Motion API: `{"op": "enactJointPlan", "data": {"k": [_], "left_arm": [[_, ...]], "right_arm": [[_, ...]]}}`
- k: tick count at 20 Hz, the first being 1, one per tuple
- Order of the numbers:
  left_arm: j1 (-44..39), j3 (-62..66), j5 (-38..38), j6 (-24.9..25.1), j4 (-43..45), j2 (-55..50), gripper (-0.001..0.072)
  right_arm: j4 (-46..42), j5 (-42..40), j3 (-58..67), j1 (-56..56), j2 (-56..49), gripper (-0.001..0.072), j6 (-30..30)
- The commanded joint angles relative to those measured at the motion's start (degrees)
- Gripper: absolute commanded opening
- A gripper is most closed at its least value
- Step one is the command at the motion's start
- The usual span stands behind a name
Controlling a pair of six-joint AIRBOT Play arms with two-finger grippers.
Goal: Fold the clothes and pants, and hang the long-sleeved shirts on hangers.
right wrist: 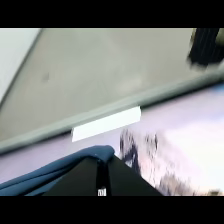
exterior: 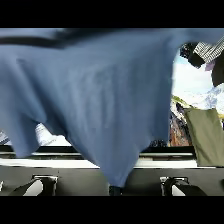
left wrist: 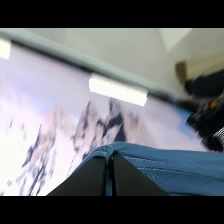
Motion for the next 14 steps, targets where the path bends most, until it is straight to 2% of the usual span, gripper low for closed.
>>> {"op": "enactJointPlan", "data": {"k": [1, 3, 6, 11, 13, 14], "left_arm": [[-5.92, -6.4, 0.33, 3.96, 4.72, -13.33, 0.0012], [-9.05, -6.8, 2.49, 3.98, 7.56, -23.45, 0.0013], [-12.28, -6.8, 8.63, 3.89, 7.37, -35.74, 0.0013], [-16.37, -6.58, 11.52, 3.91, 7.41, -46.34, 0.0013], [-17.16, -6.58, 11.52, 3.91, 7.41, -47.28, 0.0013], [-17.22, -6.56, 11.5, 3.89, 7.37, -47.28, 0.0013]], "right_arm": [[16.39, 2.91, 0.04, 1.11, -18.1, 0.0025, -5.64], [17.22, 2.36, 0.04, 3.96, -28.44, 0.0026, -6.4], [17.53, -0.22, 0.04, 7.82, -41.24, 0.0026, -6.32], [21.33, -1.97, 0.04, 9.16, -50.71, 0.0045, -6.08], [21.27, -0.85, 0.04, 8.74, -50.71, 0.0181, -6.21], [21.44, 1.62, 0.09, 7.8, -49.92, 0.0319, -6.45]]}}
